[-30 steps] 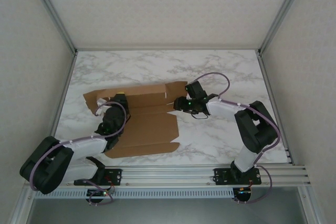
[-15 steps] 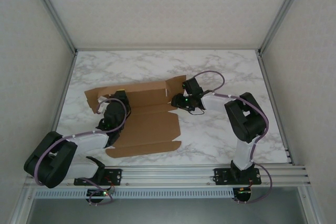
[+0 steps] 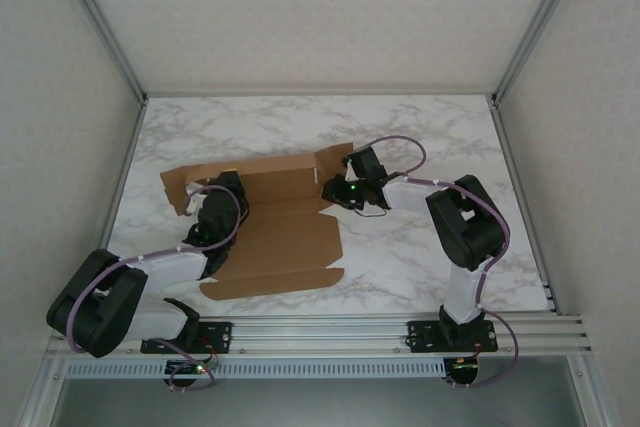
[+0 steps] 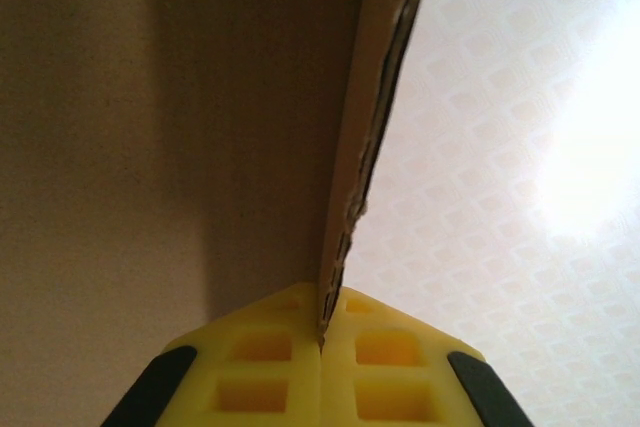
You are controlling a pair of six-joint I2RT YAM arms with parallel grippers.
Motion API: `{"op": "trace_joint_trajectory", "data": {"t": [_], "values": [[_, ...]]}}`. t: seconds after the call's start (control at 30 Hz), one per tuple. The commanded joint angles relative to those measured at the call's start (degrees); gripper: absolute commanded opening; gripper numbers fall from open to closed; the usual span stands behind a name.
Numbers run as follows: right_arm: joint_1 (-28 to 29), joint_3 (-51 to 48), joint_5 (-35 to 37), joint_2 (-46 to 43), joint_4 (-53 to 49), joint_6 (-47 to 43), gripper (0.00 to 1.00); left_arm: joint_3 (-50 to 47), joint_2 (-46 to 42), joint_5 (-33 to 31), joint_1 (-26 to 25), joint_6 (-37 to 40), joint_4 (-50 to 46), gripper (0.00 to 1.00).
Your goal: Fold the paper box
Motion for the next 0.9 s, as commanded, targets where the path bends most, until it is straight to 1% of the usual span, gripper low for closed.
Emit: {"op": "trace_joint_trajectory", "data": {"t": [0.0,0.13,0.23,0.33,0.5,0.6,0.7,0.87], "values": [[0.8,1.0,-4.3,-0.7,2.8,1.7,0.31,2.1,1.1,1.9,0.1,-1.2,-1.9,0.00],[2.1,2.9,-4.4,1.2,1.9,1.3,0.34,2.8,1.6,2.0,-0.1,-1.1,-2.5,0.00],[3.4,4.5,-2.6,2.7,0.2,0.5,0.42,2.9,1.6,2.0,-0.1,-1.0,-2.8,0.00],[4.5,5.7,-1.9,4.9,0.2,0.7,0.44,2.9,1.8,2.0,-0.2,-0.9,-2.9,0.00],[6.4,8.2,-1.3,7.8,-0.6,0.6,0.46,2.6,2.0,2.1,-0.2,-0.9,-2.6,0.00],[6.2,7.4,1.0,6.6,-1.6,-0.3,0.48,2.5,1.7,2.2,-0.2,-0.8,-2.7,0.00],[4.9,6.0,1.9,3.2,-2.3,-1.5,0.53,2.4,1.1,2.1,-0.1,-0.5,-3.1,0.00],[3.2,3.0,1.8,-1.8,-4.2,-4.1,0.54,2.1,0.3,2.0,-0.1,0.7,-3.7,0.00]]}}
